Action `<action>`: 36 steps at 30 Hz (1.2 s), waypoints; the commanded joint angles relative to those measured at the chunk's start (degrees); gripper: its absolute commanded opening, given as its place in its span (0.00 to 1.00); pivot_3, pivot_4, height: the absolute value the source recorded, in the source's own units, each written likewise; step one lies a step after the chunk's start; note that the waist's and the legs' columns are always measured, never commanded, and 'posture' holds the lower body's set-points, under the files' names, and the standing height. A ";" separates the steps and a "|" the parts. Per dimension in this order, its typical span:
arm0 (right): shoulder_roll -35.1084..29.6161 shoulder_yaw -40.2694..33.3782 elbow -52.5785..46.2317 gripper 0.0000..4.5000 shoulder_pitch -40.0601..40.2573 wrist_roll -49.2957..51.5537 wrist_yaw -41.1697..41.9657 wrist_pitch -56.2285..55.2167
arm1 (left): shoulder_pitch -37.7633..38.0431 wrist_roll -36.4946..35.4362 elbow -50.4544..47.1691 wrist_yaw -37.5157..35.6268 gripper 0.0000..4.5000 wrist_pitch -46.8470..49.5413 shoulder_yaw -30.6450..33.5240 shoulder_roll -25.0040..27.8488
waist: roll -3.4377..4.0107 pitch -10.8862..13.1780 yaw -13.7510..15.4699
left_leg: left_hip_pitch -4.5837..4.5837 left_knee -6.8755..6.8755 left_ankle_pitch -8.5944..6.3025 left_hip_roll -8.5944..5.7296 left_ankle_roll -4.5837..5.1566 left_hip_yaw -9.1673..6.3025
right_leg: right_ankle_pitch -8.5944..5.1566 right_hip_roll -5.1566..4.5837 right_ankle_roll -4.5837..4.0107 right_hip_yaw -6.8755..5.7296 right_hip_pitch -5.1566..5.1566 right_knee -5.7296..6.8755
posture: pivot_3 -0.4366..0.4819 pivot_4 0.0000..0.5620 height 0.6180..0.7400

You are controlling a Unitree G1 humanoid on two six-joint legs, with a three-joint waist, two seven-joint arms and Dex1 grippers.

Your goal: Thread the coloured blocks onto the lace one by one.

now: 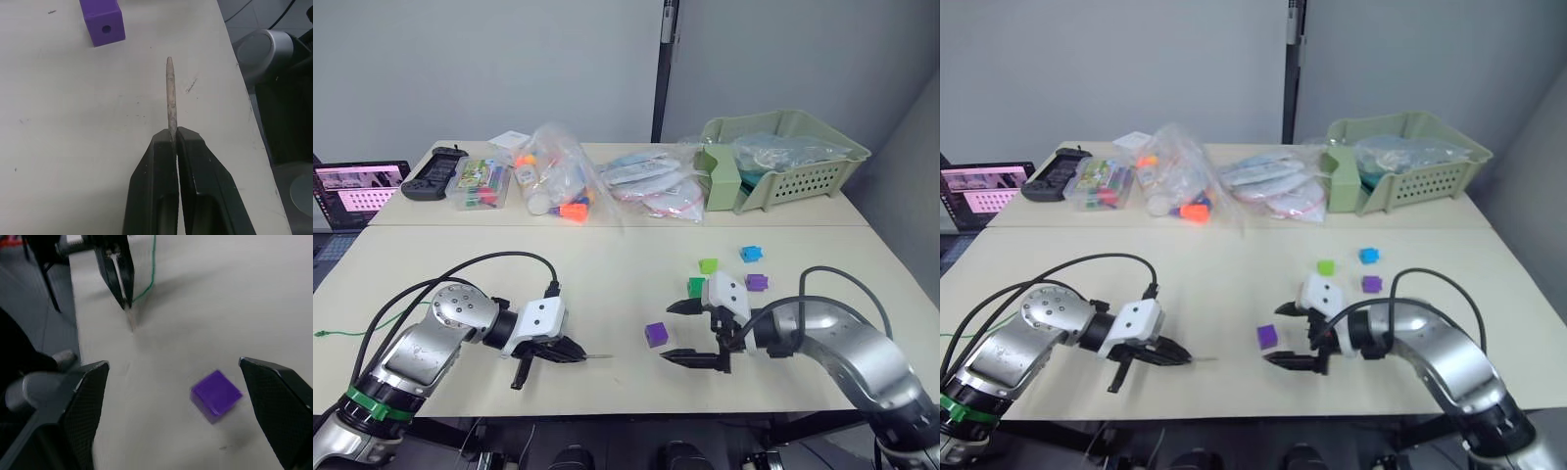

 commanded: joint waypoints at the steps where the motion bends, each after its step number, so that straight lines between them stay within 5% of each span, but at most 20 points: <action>1: 0.20 4.00 8.14 0.99 -2.20 -8.02 6.33 -15.27 | 0.82 -1.26 -3.20 1.22 0.00 1.84 2.38 1.50 | -0.01 0.01 0.19 | -0.03 -0.01 0.00 0.01 0.00 -0.01 | 0.01 0.01 -0.04 0.00 -0.03 0.02 | 0.48 0.27 1.00; 13: 8.63 9.33 31.91 0.99 -11.77 -16.72 16.77 -33.33 | 3.19 -2.84 -7.30 2.60 0.00 4.67 4.02 3.56 | -0.05 0.04 0.54 | -0.02 0.01 -0.05 0.01 0.06 -0.05 | 0.03 -0.11 -0.07 -0.02 -0.02 0.08 | 0.48 0.27 1.00; 23: 10.16 7.08 34.40 0.27 -10.13 -16.82 16.90 -33.78 | 3.23 -1.43 -9.57 5.25 0.00 7.00 3.18 4.32 | -0.05 0.04 0.45 | 0.01 0.01 -0.05 0.02 0.06 -0.30 | 0.04 -0.11 -0.09 -0.02 -0.02 0.14 | 0.48 0.27 1.00; 36: 9.74 6.81 17.65 0.25 -1.92 -17.73 10.14 -22.00 | -3.77 9.35 -11.67 15.25 0.00 15.27 -8.76 -3.15 | -0.05 0.04 1.35 | 0.00 0.02 -0.05 -0.06 0.06 -0.39 | 0.04 -0.10 -0.08 -0.02 -0.01 0.16 | 0.48 0.27 1.00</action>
